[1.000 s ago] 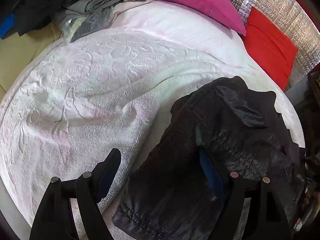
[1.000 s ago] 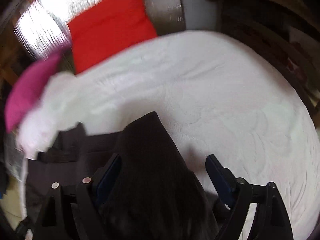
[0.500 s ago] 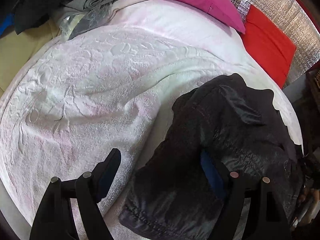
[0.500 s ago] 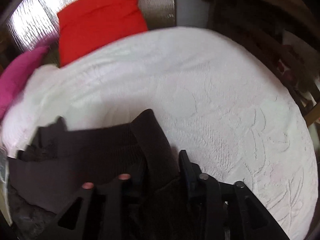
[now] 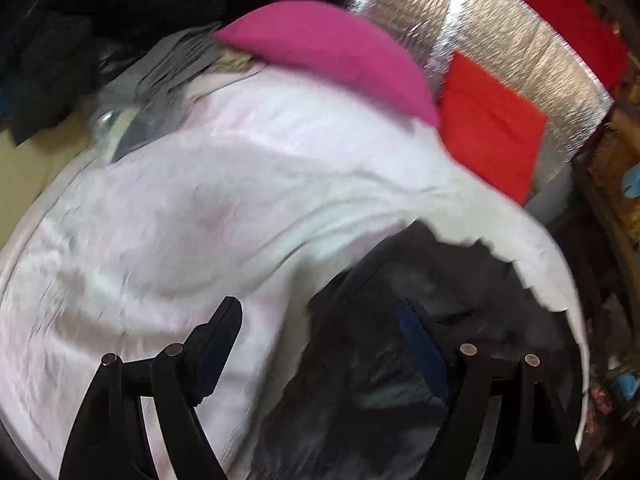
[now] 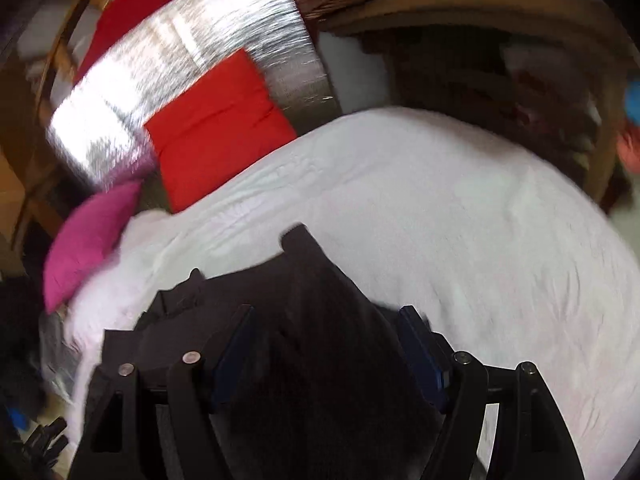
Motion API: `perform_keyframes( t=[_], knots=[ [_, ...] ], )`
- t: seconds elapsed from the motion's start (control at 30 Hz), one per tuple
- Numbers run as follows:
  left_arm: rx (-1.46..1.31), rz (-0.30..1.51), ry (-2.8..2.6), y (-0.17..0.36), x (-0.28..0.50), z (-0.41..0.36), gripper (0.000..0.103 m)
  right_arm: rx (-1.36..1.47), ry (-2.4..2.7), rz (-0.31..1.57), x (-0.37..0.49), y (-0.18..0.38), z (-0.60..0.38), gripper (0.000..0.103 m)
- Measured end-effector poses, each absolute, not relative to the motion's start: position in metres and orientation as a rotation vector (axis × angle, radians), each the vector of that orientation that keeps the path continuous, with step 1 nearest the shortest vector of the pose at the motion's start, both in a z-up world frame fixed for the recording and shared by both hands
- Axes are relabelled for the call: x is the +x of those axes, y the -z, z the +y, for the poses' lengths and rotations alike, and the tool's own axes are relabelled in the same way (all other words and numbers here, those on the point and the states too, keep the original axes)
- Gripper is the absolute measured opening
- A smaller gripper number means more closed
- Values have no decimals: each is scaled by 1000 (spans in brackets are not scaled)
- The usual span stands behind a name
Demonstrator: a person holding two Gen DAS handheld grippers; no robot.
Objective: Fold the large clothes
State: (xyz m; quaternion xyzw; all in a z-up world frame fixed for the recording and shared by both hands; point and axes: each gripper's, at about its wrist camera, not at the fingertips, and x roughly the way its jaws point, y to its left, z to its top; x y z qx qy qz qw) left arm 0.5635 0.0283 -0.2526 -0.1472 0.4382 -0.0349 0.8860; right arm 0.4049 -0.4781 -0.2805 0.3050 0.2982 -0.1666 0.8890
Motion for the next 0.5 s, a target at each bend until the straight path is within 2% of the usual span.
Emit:
perform_keyframes(
  t=[0.2,0.5],
  knots=[
    [-387,1023,181,259,626,9,82,787,302,639,401,323,-505,76],
    [-241,1218,234,296,709,-69,82,862,292,664,428,335,-513,77]
  ],
)
